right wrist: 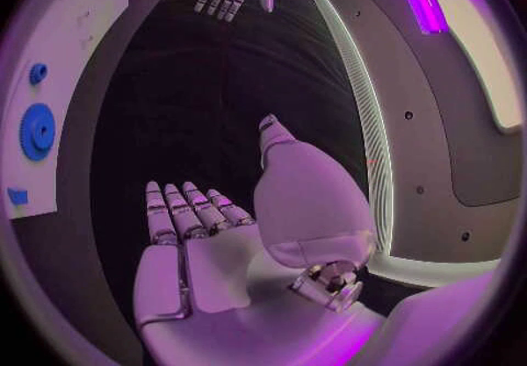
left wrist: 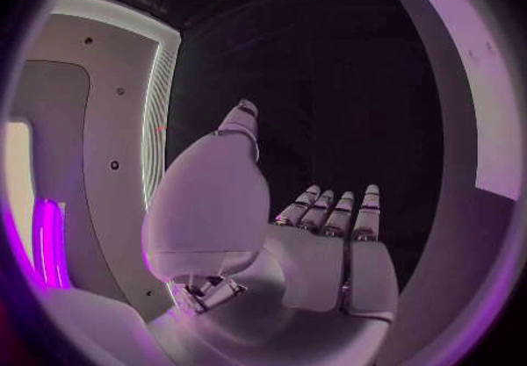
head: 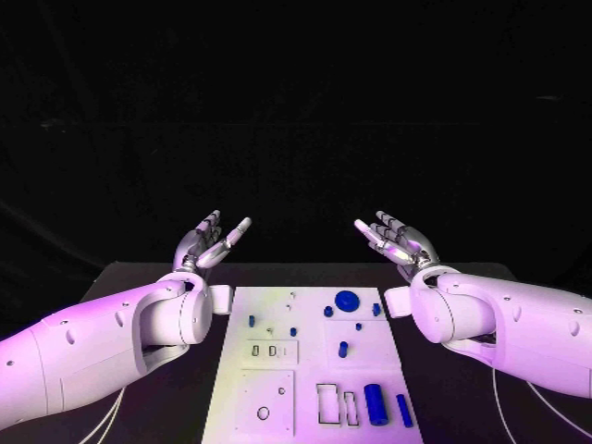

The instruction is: Assemble the parts on the task board

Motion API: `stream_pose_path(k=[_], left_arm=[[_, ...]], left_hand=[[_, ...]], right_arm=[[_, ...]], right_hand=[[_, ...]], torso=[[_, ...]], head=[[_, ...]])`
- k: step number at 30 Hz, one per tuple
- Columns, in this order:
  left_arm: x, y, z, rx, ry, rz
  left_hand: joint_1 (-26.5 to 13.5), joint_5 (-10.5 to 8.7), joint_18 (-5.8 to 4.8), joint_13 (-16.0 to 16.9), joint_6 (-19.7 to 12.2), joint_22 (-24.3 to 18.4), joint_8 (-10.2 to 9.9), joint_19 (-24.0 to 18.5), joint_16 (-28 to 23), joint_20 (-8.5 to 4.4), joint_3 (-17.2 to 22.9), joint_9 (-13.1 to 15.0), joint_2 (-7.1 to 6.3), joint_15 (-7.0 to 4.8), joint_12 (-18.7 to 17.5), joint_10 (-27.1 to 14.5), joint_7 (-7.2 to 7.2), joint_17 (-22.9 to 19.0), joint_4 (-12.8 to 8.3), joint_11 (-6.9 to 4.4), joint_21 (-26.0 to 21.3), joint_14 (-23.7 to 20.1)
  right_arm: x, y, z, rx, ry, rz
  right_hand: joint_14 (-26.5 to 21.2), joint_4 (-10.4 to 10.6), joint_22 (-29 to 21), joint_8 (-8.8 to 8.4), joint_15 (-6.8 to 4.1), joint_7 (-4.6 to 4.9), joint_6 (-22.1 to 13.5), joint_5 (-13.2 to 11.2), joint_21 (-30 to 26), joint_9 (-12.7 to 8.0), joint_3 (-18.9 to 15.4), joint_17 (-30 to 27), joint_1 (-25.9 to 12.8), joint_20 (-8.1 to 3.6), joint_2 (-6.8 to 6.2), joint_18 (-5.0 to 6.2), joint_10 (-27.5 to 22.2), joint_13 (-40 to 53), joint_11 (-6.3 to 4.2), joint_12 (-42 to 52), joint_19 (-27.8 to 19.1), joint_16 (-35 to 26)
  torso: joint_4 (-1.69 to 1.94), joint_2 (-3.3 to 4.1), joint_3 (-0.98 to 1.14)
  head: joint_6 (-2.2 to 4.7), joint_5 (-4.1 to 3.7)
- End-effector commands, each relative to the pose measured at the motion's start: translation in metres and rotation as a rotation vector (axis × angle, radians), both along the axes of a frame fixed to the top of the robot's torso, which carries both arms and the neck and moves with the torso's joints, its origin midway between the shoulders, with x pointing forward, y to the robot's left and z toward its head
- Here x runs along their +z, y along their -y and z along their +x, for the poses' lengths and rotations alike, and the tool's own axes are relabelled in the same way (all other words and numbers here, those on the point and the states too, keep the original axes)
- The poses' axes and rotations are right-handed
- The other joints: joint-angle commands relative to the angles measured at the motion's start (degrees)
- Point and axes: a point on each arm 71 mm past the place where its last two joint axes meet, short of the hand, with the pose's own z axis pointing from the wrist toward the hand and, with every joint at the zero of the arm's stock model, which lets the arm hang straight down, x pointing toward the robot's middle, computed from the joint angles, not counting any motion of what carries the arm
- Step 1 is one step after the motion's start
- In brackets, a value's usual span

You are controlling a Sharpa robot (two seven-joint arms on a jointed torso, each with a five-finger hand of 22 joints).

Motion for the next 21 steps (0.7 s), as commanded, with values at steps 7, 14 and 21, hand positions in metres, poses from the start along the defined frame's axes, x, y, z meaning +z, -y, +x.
stream_pose_path(k=[7,14,21], left_arm=[[0.004,-0.009,0.000,-0.073,0.025,-0.062],[0.011,-0.014,0.000,-0.129,0.057,-0.015],[0.018,-0.011,-0.005,-0.208,0.065,-0.003]], left_hand=[[8.46,-0.70,1.01,2.41,18.10,5.88,6.13,22.40,9.29,1.61,7.65,3.77,6.34,4.28,4.78,21.08,7.96,5.52,0.20,7.23,11.15,25.39],[13.62,-0.91,5.30,3.22,38.48,8.96,14.07,38.04,17.40,0.08,13.01,8.05,5.65,-0.28,9.78,46.94,6.30,9.85,-0.70,4.73,20.33,45.36],[14.86,-1.06,5.24,2.91,42.77,10.27,15.15,45.53,18.60,-3.35,18.42,8.38,3.55,-2.81,7.81,53.78,4.99,12.39,-0.72,2.94,25.01,52.00]], right_arm=[[0.013,0.006,0.014,0.153,0.173,-0.250],[0.020,0.007,0.019,0.255,0.283,-0.507],[0.028,0.004,0.022,0.331,0.330,-0.700]], right_hand=[[31.46,-8.10,4.84,8.48,-2.32,9.29,25.43,0.43,10.24,5.28,5.26,5.02,16.50,0.38,-1.12,3.55,35.60,2.61,-1.31,6.13,22.90,8.68],[43.84,-11.34,6.02,12.86,-5.71,6.26,43.20,0.51,15.35,7.44,11.58,5.85,16.82,-0.59,-3.73,6.17,46.76,2.09,-4.53,5.12,36.02,11.15],[50.89,-11.43,6.31,12.04,-7.96,4.63,47.62,0.46,17.48,7.09,18.48,6.76,13.74,-2.84,-7.52,6.12,53.10,2.23,-6.38,3.06,41.53,12.12]], torso=[[-0.06,0.56,0.01],[0.00,1.34,0.03],[0.46,2.71,0.27]], head=[[-0.73,-0.12],[-1.07,-0.23],[-1.71,-0.63]])
